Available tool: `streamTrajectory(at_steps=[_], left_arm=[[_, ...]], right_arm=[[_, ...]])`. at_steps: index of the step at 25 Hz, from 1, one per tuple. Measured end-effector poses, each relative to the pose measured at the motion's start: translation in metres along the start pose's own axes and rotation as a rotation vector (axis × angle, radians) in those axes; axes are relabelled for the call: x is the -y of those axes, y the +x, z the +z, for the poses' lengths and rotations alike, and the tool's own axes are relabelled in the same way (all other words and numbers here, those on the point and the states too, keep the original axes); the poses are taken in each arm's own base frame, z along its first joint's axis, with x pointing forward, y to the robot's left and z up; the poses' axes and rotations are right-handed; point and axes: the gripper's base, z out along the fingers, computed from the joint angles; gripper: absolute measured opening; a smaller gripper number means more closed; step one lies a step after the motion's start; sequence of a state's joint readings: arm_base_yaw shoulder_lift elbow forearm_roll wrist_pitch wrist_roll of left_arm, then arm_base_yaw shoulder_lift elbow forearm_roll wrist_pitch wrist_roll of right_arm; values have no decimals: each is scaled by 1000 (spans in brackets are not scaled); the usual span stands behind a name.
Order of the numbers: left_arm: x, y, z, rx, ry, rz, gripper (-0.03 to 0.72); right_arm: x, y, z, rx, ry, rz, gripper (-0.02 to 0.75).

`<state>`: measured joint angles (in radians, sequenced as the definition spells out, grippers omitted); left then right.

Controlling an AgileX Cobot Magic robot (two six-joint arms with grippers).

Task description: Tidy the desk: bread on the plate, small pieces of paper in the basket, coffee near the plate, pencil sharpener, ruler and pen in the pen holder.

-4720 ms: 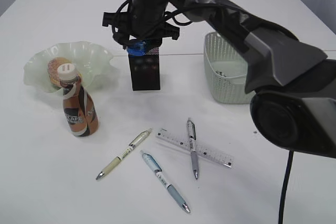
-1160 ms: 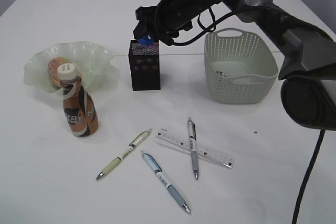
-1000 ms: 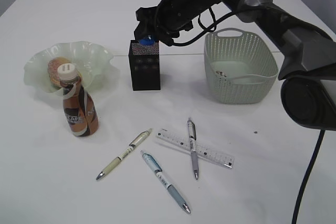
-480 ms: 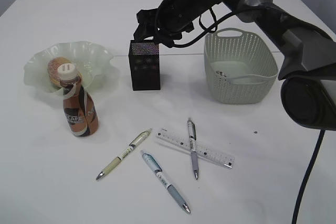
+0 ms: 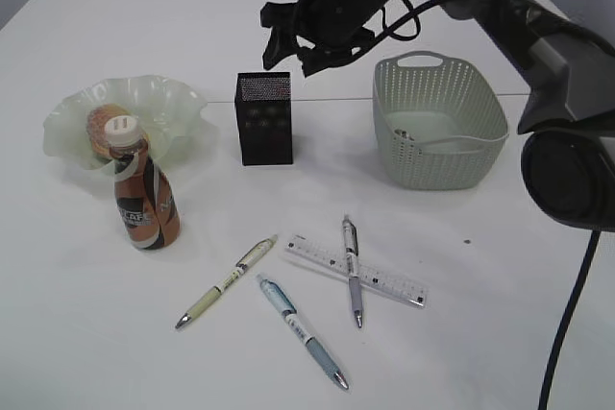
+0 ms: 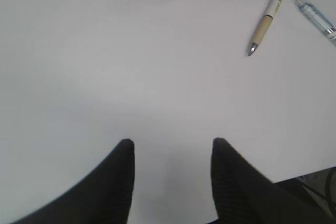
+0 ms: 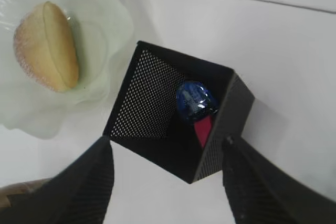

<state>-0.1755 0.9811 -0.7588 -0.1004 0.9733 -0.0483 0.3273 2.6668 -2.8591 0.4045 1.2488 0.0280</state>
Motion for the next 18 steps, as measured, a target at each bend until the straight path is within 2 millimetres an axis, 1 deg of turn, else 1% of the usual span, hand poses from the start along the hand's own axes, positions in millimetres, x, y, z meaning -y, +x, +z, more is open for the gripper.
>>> streamTrajectory(at_steps=[5,11,14,18], left_arm=[[0,0,0,0,0,0,350],[0,0,0,0,0,0,350],[0,0,0,0,0,0,350],[0,0,0,0,0,0,350]], right_arm=[[-12,-10,-25,54,19,39,479],[-19,-16,-50,93,81,72,479],[-22,-17,-63,89,111,85,479],[-24,-9,-73,33,179,85,479]])
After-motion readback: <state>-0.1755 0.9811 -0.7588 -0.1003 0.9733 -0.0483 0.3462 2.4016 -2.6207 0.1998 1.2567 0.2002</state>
